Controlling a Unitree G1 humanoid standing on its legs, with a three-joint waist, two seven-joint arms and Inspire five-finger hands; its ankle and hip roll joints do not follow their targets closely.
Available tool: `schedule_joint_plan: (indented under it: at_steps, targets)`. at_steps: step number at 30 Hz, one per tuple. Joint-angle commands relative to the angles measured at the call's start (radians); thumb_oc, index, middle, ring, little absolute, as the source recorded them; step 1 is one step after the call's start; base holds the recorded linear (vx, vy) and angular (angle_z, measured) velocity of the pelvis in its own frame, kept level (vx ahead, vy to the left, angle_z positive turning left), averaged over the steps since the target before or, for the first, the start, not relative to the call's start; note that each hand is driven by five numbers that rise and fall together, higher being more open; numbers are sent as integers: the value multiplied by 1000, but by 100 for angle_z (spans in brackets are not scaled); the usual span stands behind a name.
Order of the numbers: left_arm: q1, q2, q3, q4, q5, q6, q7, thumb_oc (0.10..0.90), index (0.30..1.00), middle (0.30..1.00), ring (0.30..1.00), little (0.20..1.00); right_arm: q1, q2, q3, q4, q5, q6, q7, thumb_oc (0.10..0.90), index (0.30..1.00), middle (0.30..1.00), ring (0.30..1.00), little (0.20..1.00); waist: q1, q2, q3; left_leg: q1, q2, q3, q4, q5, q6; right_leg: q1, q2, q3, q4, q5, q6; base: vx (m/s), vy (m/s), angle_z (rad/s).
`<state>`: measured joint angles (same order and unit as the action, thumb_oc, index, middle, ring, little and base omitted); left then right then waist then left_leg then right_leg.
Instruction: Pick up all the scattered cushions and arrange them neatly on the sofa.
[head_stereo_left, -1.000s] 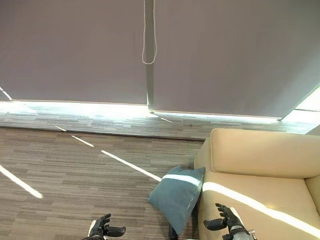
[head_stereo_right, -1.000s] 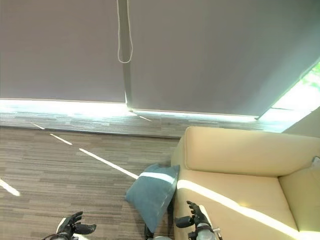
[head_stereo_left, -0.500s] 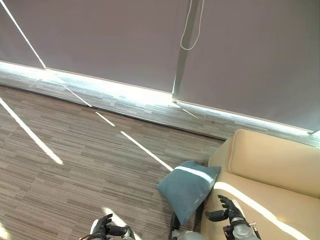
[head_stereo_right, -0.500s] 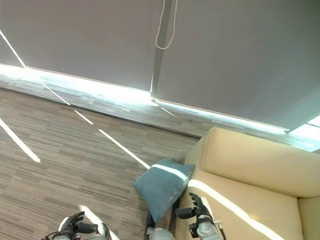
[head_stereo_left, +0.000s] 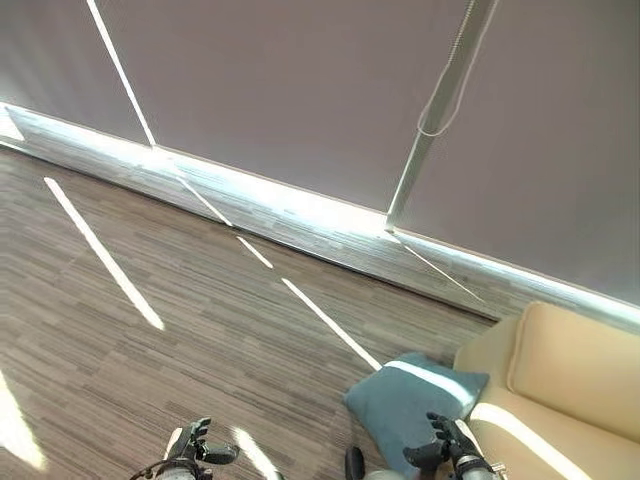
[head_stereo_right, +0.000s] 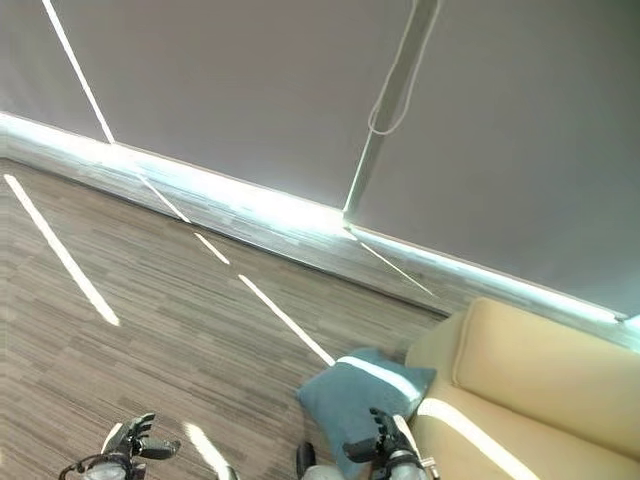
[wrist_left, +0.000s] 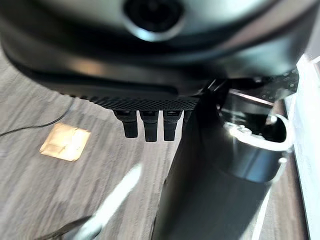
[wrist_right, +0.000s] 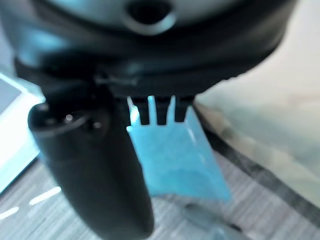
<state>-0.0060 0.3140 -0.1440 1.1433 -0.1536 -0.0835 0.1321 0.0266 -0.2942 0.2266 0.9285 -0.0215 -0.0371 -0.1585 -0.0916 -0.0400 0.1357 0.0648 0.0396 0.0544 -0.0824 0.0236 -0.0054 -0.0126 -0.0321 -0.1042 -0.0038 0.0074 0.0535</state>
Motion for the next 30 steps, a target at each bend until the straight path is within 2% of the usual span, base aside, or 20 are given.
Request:
schedule_joint_plan:
  at_steps: [1, 2, 3, 4, 5, 6, 7, 9, 10, 12, 13, 15, 19, 21, 22, 24, 25, 27, 29, 30]
  targets:
    - [-15, 20, 13, 20, 25, -31, -3, 800, 900, 900, 900, 900, -17, -31, -11, -36, 17, -41, -33, 800, 900, 900, 900, 900, -11, -70, -11, -57, -114, -10, 78, -74, -21, -35, 64, 79, 76, -59, 35, 56, -1, 89]
    - [-11, 15, 9, 14, 23, -29, -7, 800, 900, 900, 900, 900, -5, -41, -18, -50, 15, -38, -33, 800, 900, 900, 900, 900, -16, -75, -1, -84, -125, -2, 175, -100, -42, -17, 48, 68, 64, -63, 23, 21, 6, 64]
    - [-11, 14, 9, 14, 23, -29, -7, 800, 900, 900, 900, 900, -5, -41, -18, -50, 15, -38, -33, 800, 900, 900, 900, 900, -18, -74, -1, -87, -125, -3, 180, -103, -42, -17, 49, 66, 64, -63, 23, 5, 10, 72]
    - [-12, 12, 5, 7, 26, -28, -7, 800, 900, 900, 900, 900, -5, -49, -18, -59, 16, -38, -33, 800, 900, 900, 900, 900, -20, -78, 10, -119, -119, 15, 250, -107, -62, -9, 41, 64, 61, -67, 17, -43, 10, 76]
    - [-17, 10, 6, 6, 19, -22, -7, 800, 900, 900, 900, 900, -18, -57, -14, -50, 18, -33, -33, 800, 900, 900, 900, 900, -18, -88, 25, -190, -89, 55, 391, -100, -92, 11, 23, 50, 54, -69, 12, -44, 10, 77]
    - [-17, 11, 6, 6, 19, -22, -7, 800, 900, 900, 900, 900, -19, -57, -14, -50, 18, -33, -33, 800, 900, 900, 900, 900, -18, -87, 25, -194, -87, 54, 397, -103, -92, 11, 24, 50, 54, -68, 11, -2, 30, 69]
    - [-22, 12, 2, 7, 17, -16, -1, 800, 900, 900, 900, 900, -18, -54, -14, -42, 25, -27, -35, 800, 900, 900, 900, 900, -17, -98, 27, -233, -24, 107, 431, -107, -91, 30, 5, 27, 50, -78, 12, 25, 25, 29]
    - [-22, 12, 2, 7, 17, -16, -1, 800, 900, 900, 900, 900, -18, -54, -14, -42, 25, -27, -35, 800, 900, 900, 900, 900, -17, -97, 28, -234, -23, 107, 436, -110, -91, 30, 6, 27, 50, -78, 12, 68, 38, 18]
    - [-15, 17, 4, 7, 16, -12, -1, 800, 900, 900, 900, 900, -12, -50, -12, -42, 23, -25, -35, 800, 900, 900, 900, 900, -13, -99, 14, -241, 25, 108, 369, -101, -71, 40, -1, 18, 46, -87, 22, 179, 86, 15]
    - [-11, 18, 4, 8, 17, -9, 0, 800, 900, 900, 900, 900, -7, -49, -13, -44, 23, -23, -35, 800, 900, 900, 900, 900, -13, -99, 6, -243, 45, 94, 330, -77, -70, 44, -2, 19, 45, -92, 26, 195, 110, 5]
    - [-12, 21, 0, 6, 16, -7, 0, 800, 900, 900, 900, 900, -2, -47, -19, -45, 27, -21, -38, 800, 900, 900, 900, 900, -12, -94, -1, -259, 87, 60, 257, -12, -83, 51, 5, 30, 50, -110, 29, 224, 169, 0]
    - [-19, 21, -12, 6, 20, -6, 0, 800, 900, 900, 900, 900, 5, -46, -27, -41, 33, -20, -40, 800, 900, 900, 900, 900, -17, -91, -3, -281, 123, 46, 214, 37, -99, 69, -2, 45, 56, -130, 32, 265, 246, -5]
    - [-33, 19, -36, 3, 49, -5, -9, 800, 900, 900, 900, 900, 7, -33, -35, -21, 13, -13, -32, 800, 900, 900, 900, 900, -28, -75, -24, -244, 99, 47, 185, 22, -95, 85, -33, 53, 86, -146, 58, 239, 280, -14]
    - [-38, 21, -47, 1, 68, -7, -8, 800, 900, 900, 900, 900, 4, -23, -35, -15, 5, -14, -30, 800, 900, 900, 900, 900, -28, -74, -30, -229, 71, 58, 185, -1, -73, 73, -57, 69, 135, -134, 77, 229, 310, -22]
    - [-41, 25, -52, 0, 80, -7, -8, 800, 900, 900, 900, 900, -2, -14, -27, -12, -4, -13, -27, 800, 900, 900, 900, 900, -26, -76, -26, -205, 51, 69, 180, -17, -55, 52, -79, 80, 199, -104, 91, 183, 312, -8]
    - [-46, 34, -53, -9, 82, -6, -4, 800, 900, 900, 900, 900, -18, -6, -9, -20, -15, -8, -20, 800, 900, 900, 900, 900, -29, -74, -11, -176, 28, 86, 159, -22, -26, -25, -102, 111, 343, 28, 107, 110, 314, 0]
    - [-51, 39, -50, -8, 78, -5, -3, 800, 900, 900, 900, 900, -28, -3, -3, -30, -16, -12, -19, 800, 900, 900, 900, 900, -35, -66, 4, -160, 28, 95, 146, -23, -17, -67, -105, 110, 413, 67, 105, 99, 332, -9]
    - [-51, 43, -40, -3, 73, -8, 4, 800, 900, 900, 900, 900, -37, 7, 10, -50, -19, -18, -20, 800, 900, 900, 900, 900, -36, -45, 21, -116, 30, 122, 115, -33, -6, -135, -115, 72, 503, 59, 101, 158, 309, -6]
    - [-45, 43, -34, 2, 67, -6, -1, 800, 900, 900, 900, 900, -37, 11, 15, -39, -24, -17, -18, 800, 900, 900, 900, 900, -38, -41, 17, -79, 9, 119, 91, -49, -2, -163, -91, 35, 476, 31, 94, 309, 259, -11]
    - [-42, 42, -29, 1, 59, -5, -6, 800, 900, 900, 900, 900, -39, 12, 16, -27, -15, -18, -18, 800, 900, 900, 900, 900, -48, -47, 17, -53, -17, 101, 87, -67, 1, -182, -41, 20, 396, 1, 88, 277, 155, -25]
